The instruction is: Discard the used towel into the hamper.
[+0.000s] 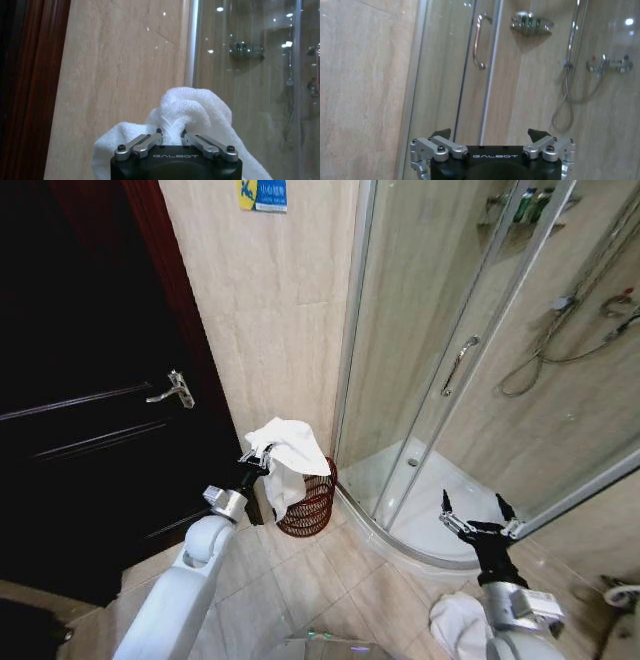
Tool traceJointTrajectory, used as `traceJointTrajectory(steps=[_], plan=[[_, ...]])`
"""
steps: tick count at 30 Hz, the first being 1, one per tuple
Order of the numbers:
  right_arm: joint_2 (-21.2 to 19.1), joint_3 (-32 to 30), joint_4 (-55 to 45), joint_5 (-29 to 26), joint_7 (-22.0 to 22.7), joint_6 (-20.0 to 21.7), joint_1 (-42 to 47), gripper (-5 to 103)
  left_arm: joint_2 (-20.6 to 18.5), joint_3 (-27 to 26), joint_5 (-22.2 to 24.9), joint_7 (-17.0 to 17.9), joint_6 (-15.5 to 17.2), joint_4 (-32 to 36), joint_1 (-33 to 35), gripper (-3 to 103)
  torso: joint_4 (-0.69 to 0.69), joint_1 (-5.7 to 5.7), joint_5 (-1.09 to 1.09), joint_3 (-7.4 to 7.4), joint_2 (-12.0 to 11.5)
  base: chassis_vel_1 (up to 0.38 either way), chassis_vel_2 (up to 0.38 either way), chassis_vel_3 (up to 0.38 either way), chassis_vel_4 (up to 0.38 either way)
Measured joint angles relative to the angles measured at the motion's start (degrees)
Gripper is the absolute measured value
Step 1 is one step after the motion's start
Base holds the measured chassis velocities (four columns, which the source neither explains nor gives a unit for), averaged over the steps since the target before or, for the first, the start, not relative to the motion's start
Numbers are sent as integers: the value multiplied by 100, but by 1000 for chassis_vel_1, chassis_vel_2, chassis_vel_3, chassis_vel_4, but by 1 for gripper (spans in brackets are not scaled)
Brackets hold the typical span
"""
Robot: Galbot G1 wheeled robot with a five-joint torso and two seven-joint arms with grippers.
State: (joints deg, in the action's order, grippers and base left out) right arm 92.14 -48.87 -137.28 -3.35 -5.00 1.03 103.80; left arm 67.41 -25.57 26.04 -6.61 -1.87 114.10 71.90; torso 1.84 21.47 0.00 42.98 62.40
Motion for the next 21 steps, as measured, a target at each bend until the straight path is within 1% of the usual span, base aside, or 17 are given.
traceJointTrajectory(steps=[2,5,7,12,14,16,21], plan=[[0,-15,0,-40,19,37,-16,100,-23,12,5,16,2,12,6,7,0,-14,0,-15,-30,0,0,0,0],[0,-37,-130,-92,76,149,-19,100,-100,38,74,158,41,138,65,7,0,-68,-1,-78,-148,0,0,0,0],[0,-30,-171,-92,81,173,-18,100,-111,26,77,165,42,173,81,7,0,-80,-1,-92,-174,0,0,0,0],[0,94,-276,-17,91,210,-16,100,-131,-72,77,172,14,310,203,7,0,-150,-1,-181,-332,0,0,0,0],[0,116,-275,11,83,181,-16,100,-123,-82,61,172,-11,318,229,7,0,-167,0,-201,-368,0,0,0,0],[0,128,-246,58,2,8,10,100,-60,-85,-25,137,-66,318,253,7,0,-204,-1,-245,-449,0,0,0,0],[0,114,-173,28,-71,-199,75,100,18,-66,-128,51,-147,275,241,7,0,-244,0,-299,-542,0,0,0,0]])
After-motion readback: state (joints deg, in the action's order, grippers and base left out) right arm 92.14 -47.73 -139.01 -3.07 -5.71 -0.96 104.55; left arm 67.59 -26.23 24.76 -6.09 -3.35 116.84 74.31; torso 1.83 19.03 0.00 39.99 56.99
